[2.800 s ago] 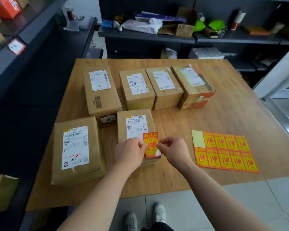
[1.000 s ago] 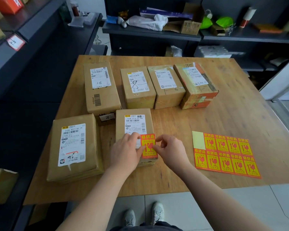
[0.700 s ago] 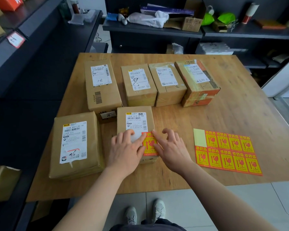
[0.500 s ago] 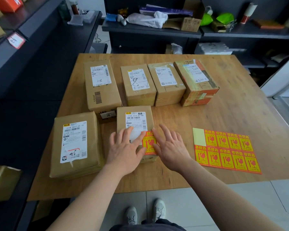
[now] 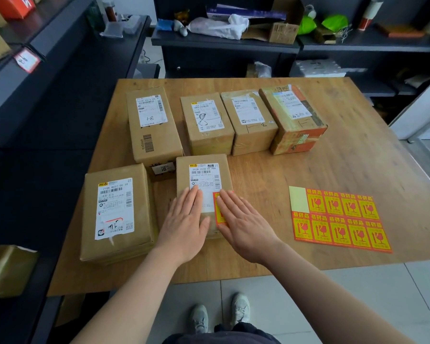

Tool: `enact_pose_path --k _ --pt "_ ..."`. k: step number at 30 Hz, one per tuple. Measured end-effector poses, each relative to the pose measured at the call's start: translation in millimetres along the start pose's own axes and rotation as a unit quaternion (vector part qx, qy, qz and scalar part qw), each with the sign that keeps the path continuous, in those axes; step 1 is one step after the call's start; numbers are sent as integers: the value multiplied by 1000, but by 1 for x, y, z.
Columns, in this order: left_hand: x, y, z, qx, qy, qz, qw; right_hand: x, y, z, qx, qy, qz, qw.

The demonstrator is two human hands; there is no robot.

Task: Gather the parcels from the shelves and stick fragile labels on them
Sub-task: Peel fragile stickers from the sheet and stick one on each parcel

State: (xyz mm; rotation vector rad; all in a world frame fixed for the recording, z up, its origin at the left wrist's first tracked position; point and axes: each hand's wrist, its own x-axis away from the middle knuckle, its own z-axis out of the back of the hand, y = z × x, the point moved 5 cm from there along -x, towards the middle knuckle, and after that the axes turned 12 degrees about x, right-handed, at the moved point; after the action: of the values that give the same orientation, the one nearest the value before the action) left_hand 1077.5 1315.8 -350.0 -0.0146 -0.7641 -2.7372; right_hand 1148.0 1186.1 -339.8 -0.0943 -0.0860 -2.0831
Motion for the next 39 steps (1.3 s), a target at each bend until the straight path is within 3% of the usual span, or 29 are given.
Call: enact_pose_path --k 25,31,39 --pt "1 -1 5 15 -25 -14 999 -7 -5 -2 -9 1 -22 1000" --pt "7 -15 12 170 2 130 977 -9 16 -5 -195 12 -158 968" --pt "6 6 40 248 61 92 962 13 35 24 -274 64 -235 930"
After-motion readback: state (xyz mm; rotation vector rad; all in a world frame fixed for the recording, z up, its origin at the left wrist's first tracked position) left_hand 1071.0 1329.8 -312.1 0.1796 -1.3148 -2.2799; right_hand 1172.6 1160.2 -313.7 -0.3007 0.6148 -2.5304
